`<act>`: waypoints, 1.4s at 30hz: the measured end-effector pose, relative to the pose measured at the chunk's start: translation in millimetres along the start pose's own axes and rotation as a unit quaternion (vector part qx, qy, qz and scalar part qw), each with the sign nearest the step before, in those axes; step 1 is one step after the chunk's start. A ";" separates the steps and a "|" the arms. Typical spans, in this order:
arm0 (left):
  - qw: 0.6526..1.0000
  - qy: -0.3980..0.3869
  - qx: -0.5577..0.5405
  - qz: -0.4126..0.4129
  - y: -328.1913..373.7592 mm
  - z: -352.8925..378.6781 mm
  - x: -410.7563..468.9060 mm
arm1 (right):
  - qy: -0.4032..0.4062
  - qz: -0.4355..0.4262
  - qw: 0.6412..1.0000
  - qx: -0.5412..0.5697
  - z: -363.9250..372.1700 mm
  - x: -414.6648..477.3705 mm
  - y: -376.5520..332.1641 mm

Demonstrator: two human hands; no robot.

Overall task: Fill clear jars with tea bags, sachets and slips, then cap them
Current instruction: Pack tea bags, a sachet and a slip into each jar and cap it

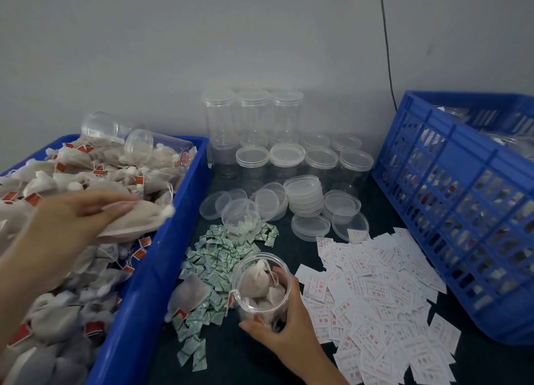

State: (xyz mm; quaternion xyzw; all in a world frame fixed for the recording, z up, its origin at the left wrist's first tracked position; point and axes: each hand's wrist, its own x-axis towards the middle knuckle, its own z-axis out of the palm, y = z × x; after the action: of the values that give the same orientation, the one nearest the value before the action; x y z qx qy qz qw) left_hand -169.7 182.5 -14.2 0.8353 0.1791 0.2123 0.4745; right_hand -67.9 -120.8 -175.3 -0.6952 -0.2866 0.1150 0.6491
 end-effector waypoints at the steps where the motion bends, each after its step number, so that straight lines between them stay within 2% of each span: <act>1: 1.000 -0.011 -0.006 0.000 21.6 19.6 -1.7 | 0.001 0.001 1.000 -0.001 0.3 0.2 -0.1; 4: 0.995 -0.083 -0.032 0.037 60.3 73.7 -18.0 | -0.004 0.010 1.000 0.001 0.5 0.8 1.8; 7: 0.990 -0.131 -0.048 0.022 68.6 112.8 -24.7 | -0.004 0.013 1.000 0.000 0.7 1.0 3.7; 15: 0.983 -0.178 -0.035 0.023 64.3 136.9 -22.2 | 0.006 0.019 1.000 -0.006 0.5 0.1 4.6; 18: 0.987 -0.148 -0.060 0.025 61.0 132.8 -25.4 | -0.008 0.019 1.000 0.011 -0.3 0.7 1.1; 20: 0.990 -0.134 -0.036 0.017 55.1 133.4 -32.2 | -0.034 0.041 0.998 0.026 -1.9 1.2 -1.4; 22: 0.985 -0.167 0.035 0.014 46.5 140.5 -44.1 | -0.084 0.066 0.994 0.014 -8.1 1.7 -5.7; 24: 0.975 -0.196 0.092 0.042 37.9 152.6 -57.1 | -0.168 0.084 0.981 -0.050 -21.8 3.1 -13.3; 26: 0.972 -0.191 0.106 0.082 28.7 166.0 -65.1 | -0.255 0.114 0.955 -0.100 -41.9 12.0 -21.4; 28: 0.974 -0.170 0.114 0.093 22.2 176.7 -69.5 | -0.285 0.129 0.939 -0.143 -60.7 31.8 -31.8; 33: 0.984 -0.099 0.097 0.111 15.9 188.7 -74.0 | -0.128 0.069 0.937 -0.318 -63.0 96.0 -36.3; 35: 0.985 -0.088 0.095 0.117 15.7 189.5 -74.3 | -0.125 0.043 0.919 -0.372 -52.4 113.8 -26.6; 38: 0.987 -0.082 0.075 0.117 14.8 189.5 -74.9 | -0.174 0.025 0.882 -0.437 -38.6 118.2 -8.9; 40: 0.986 -0.084 0.074 0.120 13.8 190.0 -75.4 | -0.143 -0.014 0.886 -0.440 -31.9 108.4 2.6; 42: 0.987 -0.081 0.072 0.121 13.5 190.6 -75.6 | -0.099 -0.053 0.876 -0.469 -26.4 96.4 7.8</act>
State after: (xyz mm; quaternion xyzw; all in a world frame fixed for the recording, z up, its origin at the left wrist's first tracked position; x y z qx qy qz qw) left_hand -132.3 1.5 -104.0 0.8970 0.0530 0.1865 0.3972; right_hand 26.1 -90.0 -159.0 -0.8869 -0.4062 -0.0001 0.2200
